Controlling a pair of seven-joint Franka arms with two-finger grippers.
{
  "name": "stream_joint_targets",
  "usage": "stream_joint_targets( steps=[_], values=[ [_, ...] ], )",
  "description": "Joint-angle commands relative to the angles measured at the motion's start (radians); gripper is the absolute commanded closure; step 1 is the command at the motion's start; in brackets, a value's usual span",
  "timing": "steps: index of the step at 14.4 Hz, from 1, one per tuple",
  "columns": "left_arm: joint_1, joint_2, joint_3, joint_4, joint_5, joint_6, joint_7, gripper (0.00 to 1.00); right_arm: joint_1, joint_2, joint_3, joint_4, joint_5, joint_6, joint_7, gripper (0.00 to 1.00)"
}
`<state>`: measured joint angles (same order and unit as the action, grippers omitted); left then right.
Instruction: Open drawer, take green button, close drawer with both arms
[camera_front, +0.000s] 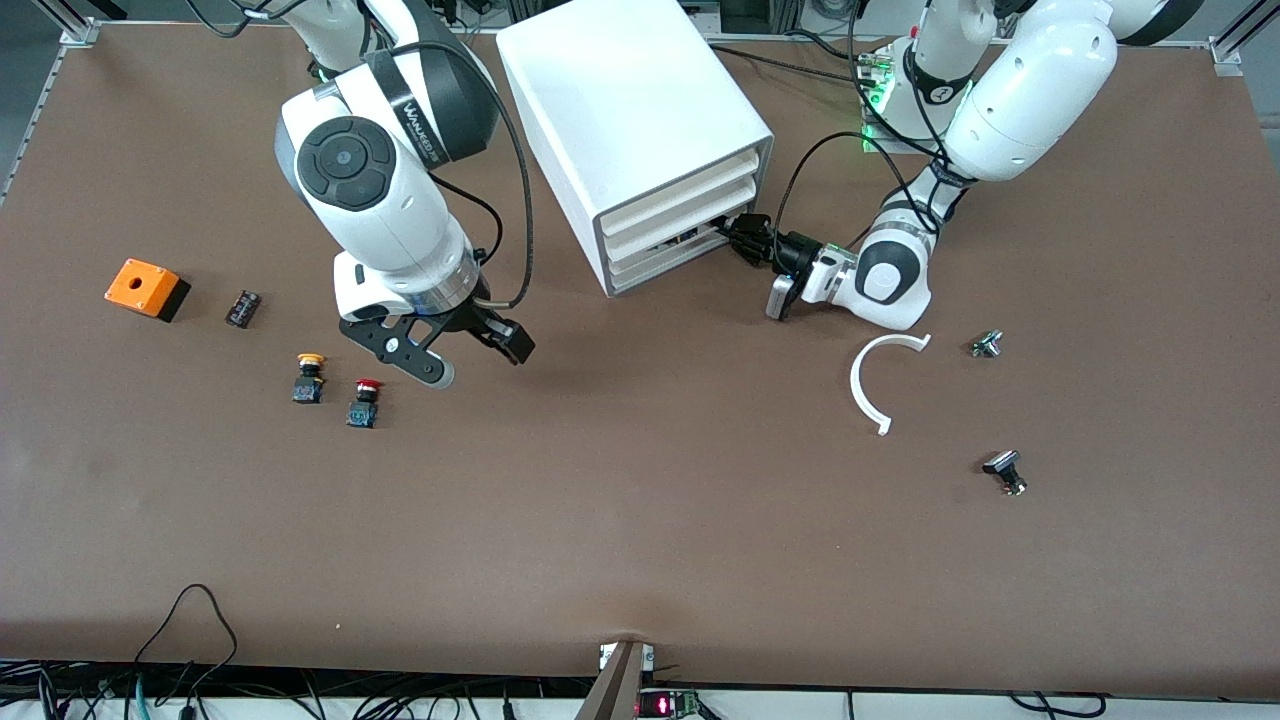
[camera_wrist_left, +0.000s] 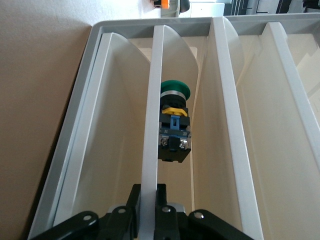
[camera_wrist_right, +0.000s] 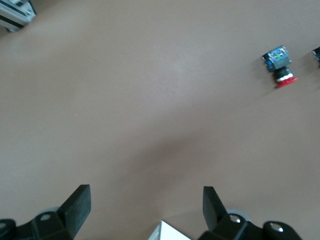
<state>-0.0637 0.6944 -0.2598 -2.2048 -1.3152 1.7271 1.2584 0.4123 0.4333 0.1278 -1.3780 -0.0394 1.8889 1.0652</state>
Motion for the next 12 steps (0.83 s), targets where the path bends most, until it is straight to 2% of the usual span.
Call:
stream_joint_targets(
  steps=[1, 6, 12],
  values=[
    [0.030, 0.004, 0.007, 0.020, -0.030, 0.006, -0.049, 1.00, 0.016, 0.030, -0.004, 0.040, -0.005, 0.038, 0.076, 0.01],
    [0.077, 0.004, 0.016, 0.089, -0.029, 0.006, -0.177, 1.00, 0.075, 0.133, -0.007, 0.178, -0.014, 0.059, 0.217, 0.01],
    [0.105, 0.062, 0.059, 0.192, -0.018, 0.009, -0.240, 1.00, 0.120, 0.214, -0.007, 0.269, -0.010, 0.088, 0.384, 0.01]
  ],
)
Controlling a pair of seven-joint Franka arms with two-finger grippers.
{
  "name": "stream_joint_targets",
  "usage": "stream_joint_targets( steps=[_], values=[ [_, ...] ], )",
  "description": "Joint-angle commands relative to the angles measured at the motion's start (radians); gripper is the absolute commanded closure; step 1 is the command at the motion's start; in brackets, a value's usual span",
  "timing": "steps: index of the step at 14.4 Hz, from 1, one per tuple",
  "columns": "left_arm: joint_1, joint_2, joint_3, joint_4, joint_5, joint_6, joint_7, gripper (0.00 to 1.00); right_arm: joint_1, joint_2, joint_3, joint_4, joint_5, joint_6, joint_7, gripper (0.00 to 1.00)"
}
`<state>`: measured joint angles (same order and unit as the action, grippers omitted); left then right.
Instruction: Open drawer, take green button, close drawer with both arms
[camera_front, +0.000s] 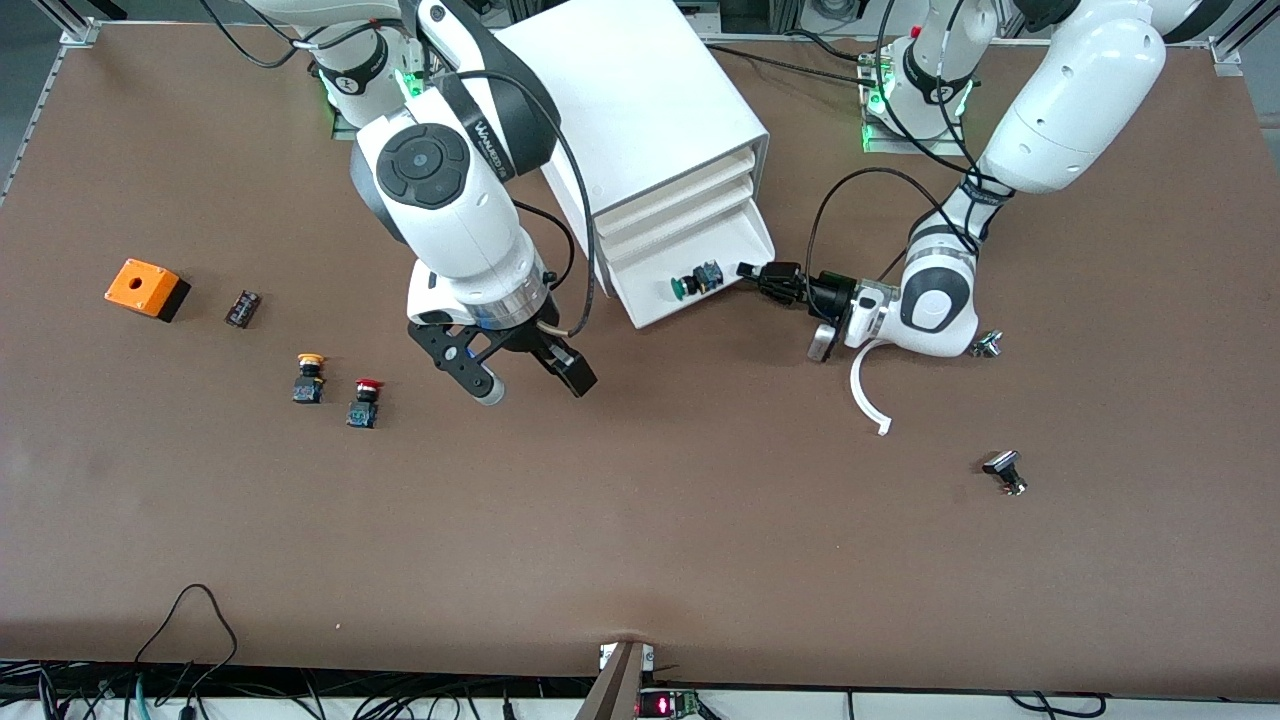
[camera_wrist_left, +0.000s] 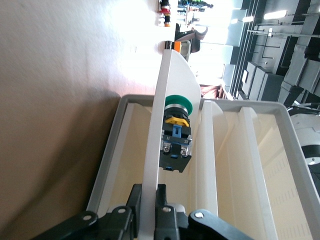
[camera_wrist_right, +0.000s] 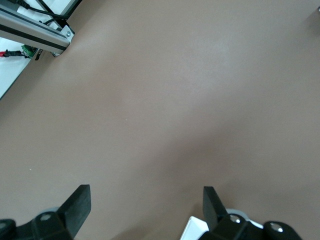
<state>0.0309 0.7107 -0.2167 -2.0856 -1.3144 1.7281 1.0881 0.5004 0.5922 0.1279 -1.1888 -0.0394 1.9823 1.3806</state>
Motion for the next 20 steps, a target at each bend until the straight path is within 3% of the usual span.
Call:
stream_joint_targets(
  steps=[1, 3, 4, 5, 9, 15, 20],
  values=[
    [0.011, 0.050, 0.022, 0.084, -0.017, 0.008, -0.076, 1.00, 0.047, 0.073, -0.007, 0.101, -0.011, -0.006, 0.093, 0.01],
    [0.012, 0.052, 0.033, 0.091, -0.016, 0.008, -0.082, 0.98, 0.087, 0.100, -0.007, 0.107, -0.011, -0.020, 0.118, 0.01],
    [0.011, 0.050, 0.033, 0.091, -0.017, 0.008, -0.088, 0.23, 0.110, 0.113, -0.007, 0.107, -0.014, -0.028, 0.120, 0.01],
    [0.018, 0.049, 0.034, 0.091, -0.017, 0.008, -0.089, 0.00, 0.136, 0.130, -0.011, 0.107, -0.016, -0.031, 0.123, 0.01],
    [0.044, 0.018, 0.042, 0.093, -0.006, 0.005, -0.187, 0.00, 0.205, 0.162, -0.014, 0.107, -0.016, -0.039, 0.184, 0.01],
    [0.044, -0.114, 0.095, 0.107, 0.182, 0.013, -0.442, 0.00, 0.297, 0.224, -0.011, 0.107, -0.011, -0.048, 0.305, 0.01],
    [0.043, -0.140, 0.149, 0.165, 0.392, 0.021, -0.591, 0.00, 0.326, 0.273, -0.007, 0.107, -0.005, 0.016, 0.376, 0.01]
  ],
)
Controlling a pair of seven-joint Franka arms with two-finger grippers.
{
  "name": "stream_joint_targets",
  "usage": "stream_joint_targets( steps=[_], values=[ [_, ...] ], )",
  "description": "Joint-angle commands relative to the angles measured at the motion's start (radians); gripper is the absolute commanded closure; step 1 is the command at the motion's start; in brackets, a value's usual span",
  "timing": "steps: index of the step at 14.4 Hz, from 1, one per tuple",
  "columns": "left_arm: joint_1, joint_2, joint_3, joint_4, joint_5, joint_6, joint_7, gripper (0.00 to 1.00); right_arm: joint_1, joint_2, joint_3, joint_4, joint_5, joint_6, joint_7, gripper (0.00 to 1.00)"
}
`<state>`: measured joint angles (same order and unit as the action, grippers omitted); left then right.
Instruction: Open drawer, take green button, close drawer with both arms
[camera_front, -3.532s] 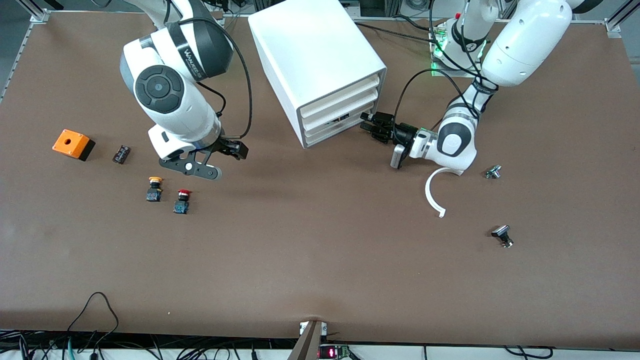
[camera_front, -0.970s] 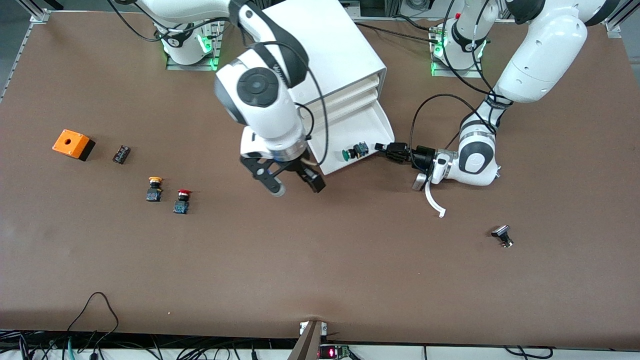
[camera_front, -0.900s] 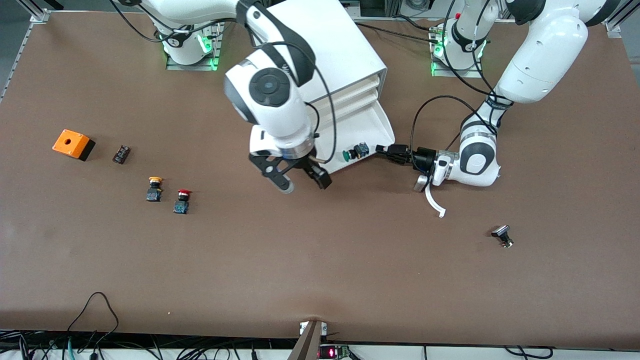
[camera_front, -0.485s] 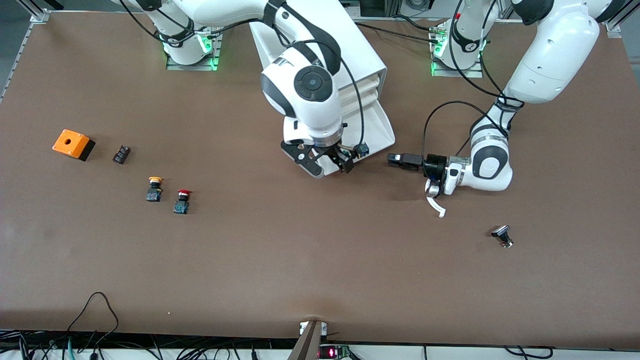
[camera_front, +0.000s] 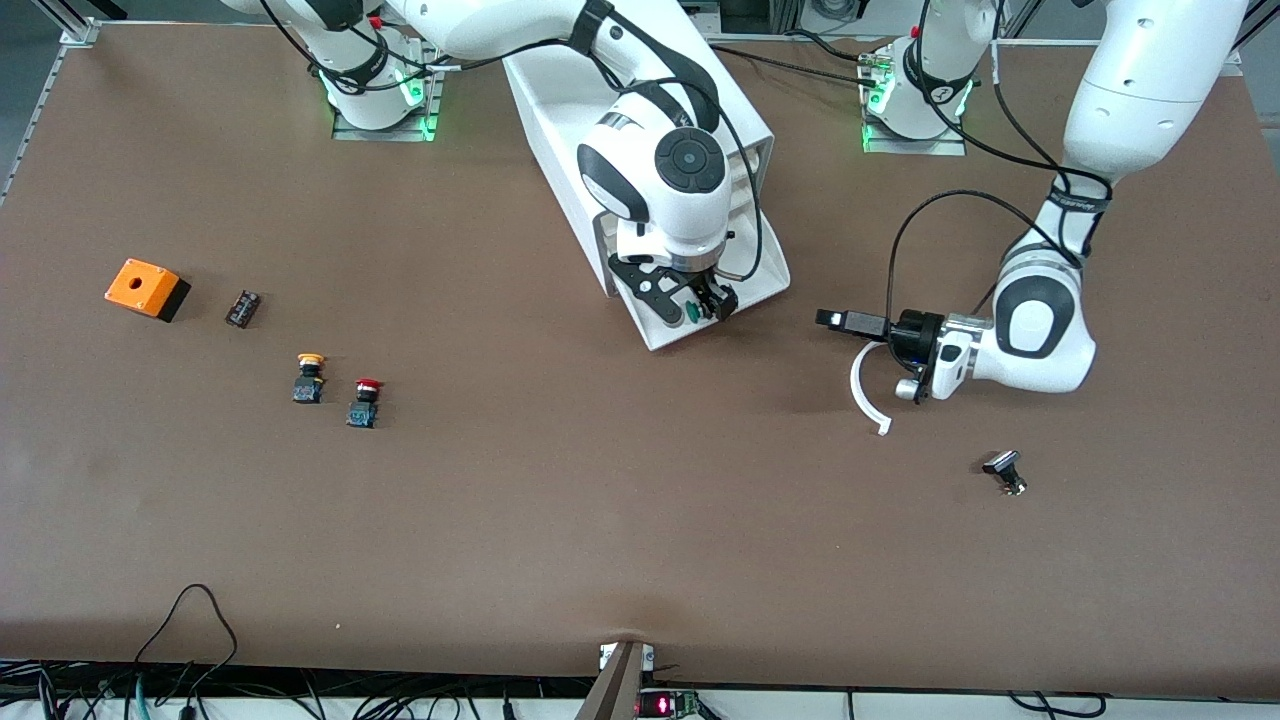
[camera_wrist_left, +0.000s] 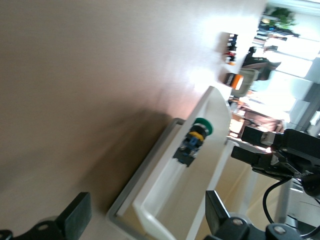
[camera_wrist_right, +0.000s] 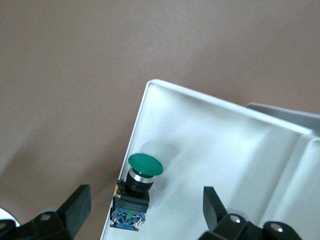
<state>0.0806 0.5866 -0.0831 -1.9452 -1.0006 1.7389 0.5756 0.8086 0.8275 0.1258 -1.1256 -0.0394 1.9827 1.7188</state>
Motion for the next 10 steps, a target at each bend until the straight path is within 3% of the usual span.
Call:
stream_joint_targets(
  steps=[1, 8, 10],
  values=[
    [-0.007, -0.016, 0.029, 0.057, 0.168, 0.023, -0.153, 0.00, 0.030, 0.047, -0.005, 0.044, -0.007, 0.030, 0.042, 0.01],
    [-0.022, -0.056, 0.028, 0.270, 0.679, 0.022, -0.598, 0.00, 0.066, 0.099, -0.006, 0.041, -0.008, 0.091, 0.111, 0.01],
    [-0.025, -0.053, 0.023, 0.324, 0.758, 0.022, -0.689, 0.00, 0.066, 0.104, -0.006, 0.041, -0.008, 0.100, 0.113, 0.05]
  ],
)
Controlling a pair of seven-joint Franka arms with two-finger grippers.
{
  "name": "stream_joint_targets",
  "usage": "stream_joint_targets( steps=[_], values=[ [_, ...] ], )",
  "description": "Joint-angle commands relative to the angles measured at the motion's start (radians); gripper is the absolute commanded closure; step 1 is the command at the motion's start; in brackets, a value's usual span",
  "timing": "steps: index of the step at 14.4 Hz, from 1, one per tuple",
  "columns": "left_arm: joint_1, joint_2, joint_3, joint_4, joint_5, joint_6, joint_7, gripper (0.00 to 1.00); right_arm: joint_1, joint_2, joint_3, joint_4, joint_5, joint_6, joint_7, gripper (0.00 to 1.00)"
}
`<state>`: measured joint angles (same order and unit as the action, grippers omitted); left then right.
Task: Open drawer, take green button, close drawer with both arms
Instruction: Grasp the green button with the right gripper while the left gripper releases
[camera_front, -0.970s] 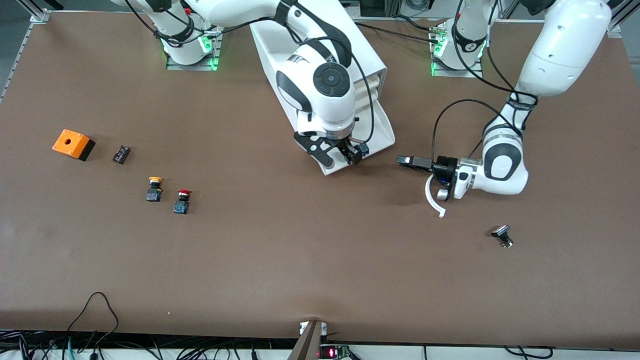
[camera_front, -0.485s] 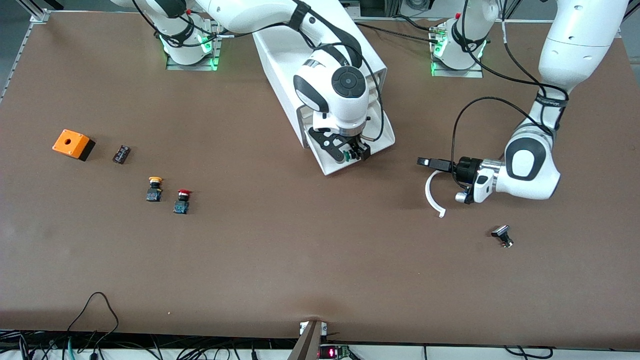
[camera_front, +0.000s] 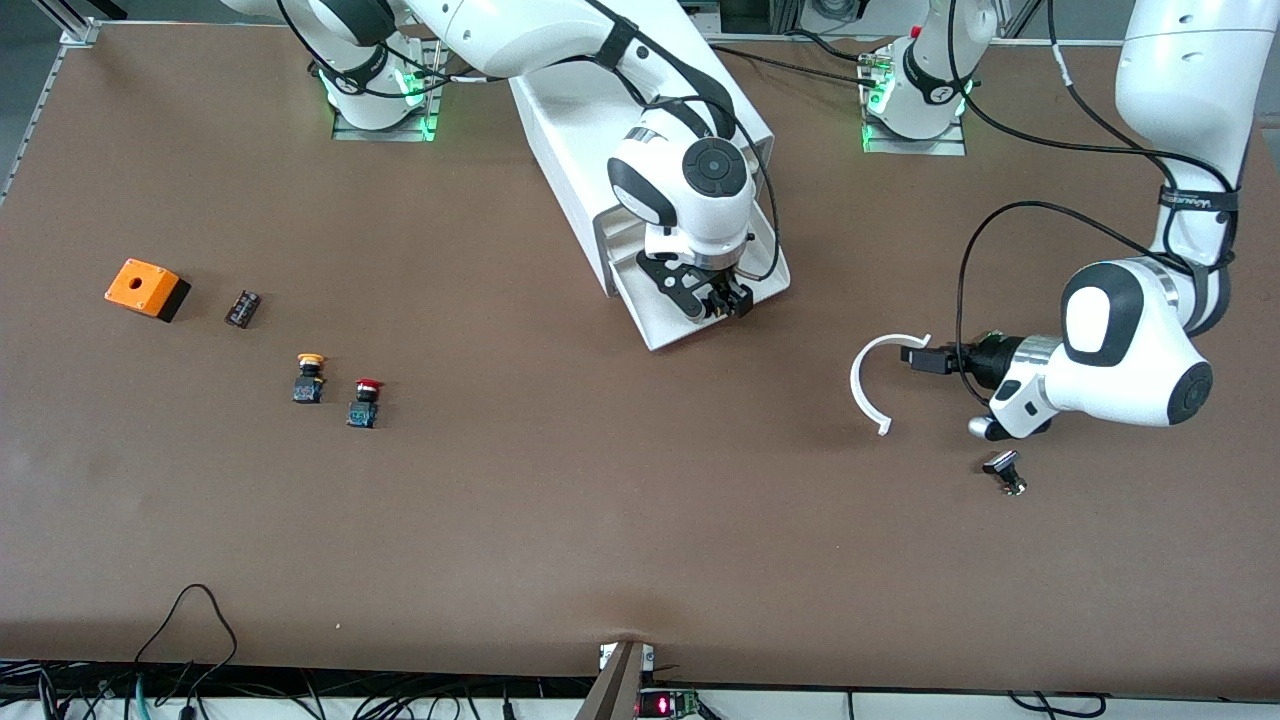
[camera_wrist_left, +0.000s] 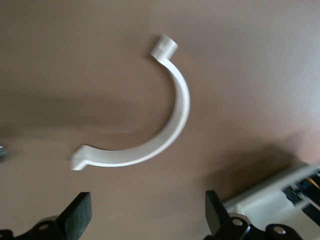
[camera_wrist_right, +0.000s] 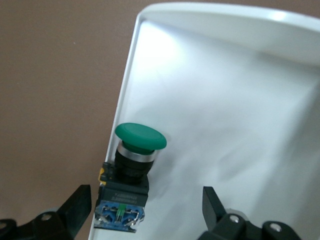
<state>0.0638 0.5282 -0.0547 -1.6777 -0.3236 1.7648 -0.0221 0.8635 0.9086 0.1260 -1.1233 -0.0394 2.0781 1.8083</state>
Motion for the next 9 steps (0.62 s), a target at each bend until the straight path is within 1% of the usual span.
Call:
stream_joint_targets(
  steps=[1, 2, 4, 5, 7, 8, 9],
  values=[
    [-0.018, 0.006, -0.007, 0.078, 0.087, -0.004, -0.155, 0.00, 0.011, 0.023, -0.006, 0.039, -0.010, 0.008, 0.023, 0.10],
    [-0.028, 0.000, -0.007, 0.085, 0.087, -0.008, -0.217, 0.00, 0.011, 0.023, -0.006, 0.039, -0.011, 0.008, 0.022, 0.21],
    [-0.035, -0.017, -0.014, 0.114, 0.087, -0.039, -0.301, 0.00, 0.011, 0.023, -0.006, 0.039, -0.013, 0.008, 0.017, 0.54],
    [-0.050, -0.017, -0.013, 0.159, 0.087, -0.074, -0.338, 0.00, 0.011, 0.023, -0.006, 0.039, -0.014, 0.008, 0.013, 0.68],
    [-0.056, -0.008, -0.007, 0.258, 0.087, -0.186, -0.377, 0.00, 0.011, 0.021, -0.006, 0.039, -0.016, 0.008, 0.009, 0.90],
    [-0.056, -0.002, -0.007, 0.291, 0.087, -0.223, -0.378, 0.00, 0.011, 0.021, -0.008, 0.039, -0.016, 0.008, 0.009, 1.00],
    [-0.061, -0.002, -0.007, 0.302, 0.087, -0.231, -0.378, 0.00, 0.011, 0.019, -0.008, 0.040, -0.016, 0.007, 0.009, 1.00]
  ],
)
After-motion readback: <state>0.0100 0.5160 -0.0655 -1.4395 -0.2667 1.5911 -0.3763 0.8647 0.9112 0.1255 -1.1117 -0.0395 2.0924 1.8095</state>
